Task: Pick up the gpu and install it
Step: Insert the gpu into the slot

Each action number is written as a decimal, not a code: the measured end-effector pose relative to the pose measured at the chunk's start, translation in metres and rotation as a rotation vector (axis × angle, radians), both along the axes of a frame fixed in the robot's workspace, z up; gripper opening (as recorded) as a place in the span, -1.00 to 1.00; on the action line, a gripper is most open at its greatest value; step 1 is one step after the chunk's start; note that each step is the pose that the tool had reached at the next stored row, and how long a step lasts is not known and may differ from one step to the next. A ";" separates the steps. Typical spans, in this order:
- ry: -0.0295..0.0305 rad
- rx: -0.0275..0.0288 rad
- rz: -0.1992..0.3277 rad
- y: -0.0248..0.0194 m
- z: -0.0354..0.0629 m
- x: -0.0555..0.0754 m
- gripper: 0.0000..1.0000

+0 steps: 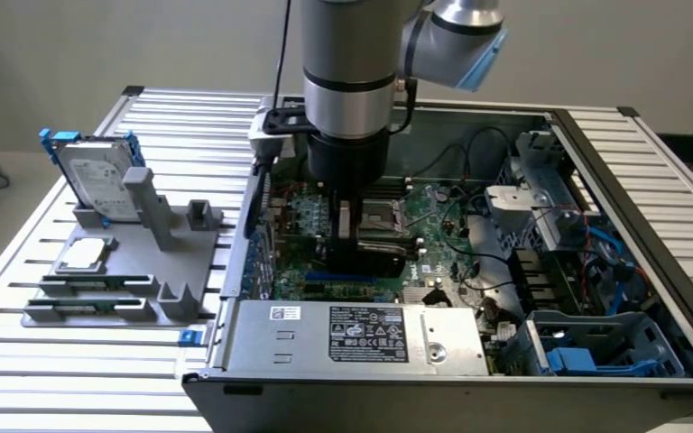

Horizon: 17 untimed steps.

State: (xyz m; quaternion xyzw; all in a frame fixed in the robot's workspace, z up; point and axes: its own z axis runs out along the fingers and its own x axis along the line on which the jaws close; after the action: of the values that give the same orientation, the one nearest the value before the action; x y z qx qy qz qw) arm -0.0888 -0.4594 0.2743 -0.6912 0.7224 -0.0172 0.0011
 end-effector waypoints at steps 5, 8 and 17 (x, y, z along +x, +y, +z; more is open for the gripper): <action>0.0069 0.0081 0.000 -0.0004 -0.0013 0.000 -0.48; 0.0097 0.0109 0.000 -0.0005 -0.0020 0.000 -0.48; 0.0103 0.0160 0.003 -0.0004 -0.0048 0.000 -0.48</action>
State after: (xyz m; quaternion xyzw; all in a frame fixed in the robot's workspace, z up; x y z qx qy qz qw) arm -0.0888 -0.4599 0.2696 -0.6925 0.7213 -0.0078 0.0030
